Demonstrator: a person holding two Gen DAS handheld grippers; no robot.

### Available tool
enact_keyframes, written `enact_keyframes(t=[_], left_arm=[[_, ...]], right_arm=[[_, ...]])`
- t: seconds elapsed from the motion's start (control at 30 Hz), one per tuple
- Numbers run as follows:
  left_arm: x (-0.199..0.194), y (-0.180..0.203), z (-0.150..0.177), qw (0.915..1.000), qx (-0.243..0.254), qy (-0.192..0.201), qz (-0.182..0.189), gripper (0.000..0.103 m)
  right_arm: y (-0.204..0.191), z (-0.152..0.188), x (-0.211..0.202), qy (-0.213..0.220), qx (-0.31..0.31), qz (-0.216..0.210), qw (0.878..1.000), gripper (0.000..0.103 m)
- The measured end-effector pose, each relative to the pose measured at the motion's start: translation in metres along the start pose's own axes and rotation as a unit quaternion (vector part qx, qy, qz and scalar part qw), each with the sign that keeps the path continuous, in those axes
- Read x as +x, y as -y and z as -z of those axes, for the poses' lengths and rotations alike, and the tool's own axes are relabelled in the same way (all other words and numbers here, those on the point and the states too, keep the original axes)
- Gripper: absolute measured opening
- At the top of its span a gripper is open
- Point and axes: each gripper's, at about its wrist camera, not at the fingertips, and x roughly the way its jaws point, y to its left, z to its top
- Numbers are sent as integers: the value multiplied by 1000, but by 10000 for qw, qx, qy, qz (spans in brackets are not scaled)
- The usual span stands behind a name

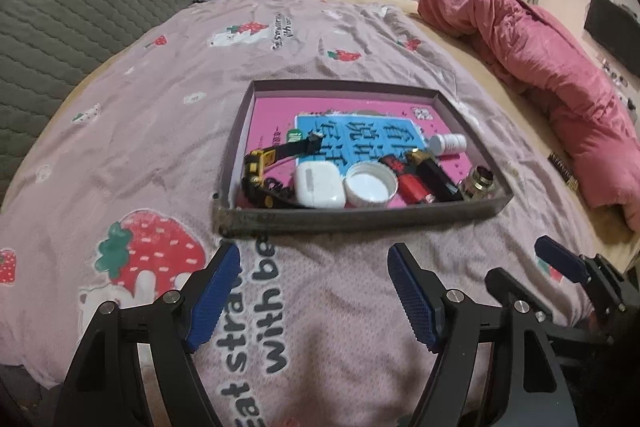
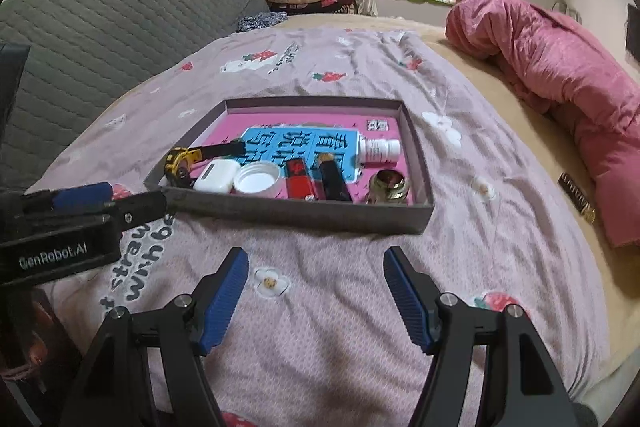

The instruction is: Organize rigid objects

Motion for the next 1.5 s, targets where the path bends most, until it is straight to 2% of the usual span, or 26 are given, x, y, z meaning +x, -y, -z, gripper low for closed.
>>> enact_keyframes(t=[0.27, 0.67, 1.07, 1.5], left_arm=[[4, 1, 18, 9998, -34, -170, -44, 77], [11, 6, 32, 9998, -9, -202, -14, 77], [21, 1, 35, 9994, -56, -275, -200, 77], [24, 1, 40, 9993, -21, -304, -215, 77]], right_arm=[[-5, 10, -5, 99, -256, 167, 9995, 70], [0, 14, -5, 191, -134, 182, 9996, 70], [2, 22, 5, 42, -119, 149, 9998, 70], [2, 24, 6, 5, -100, 146, 9998, 70]])
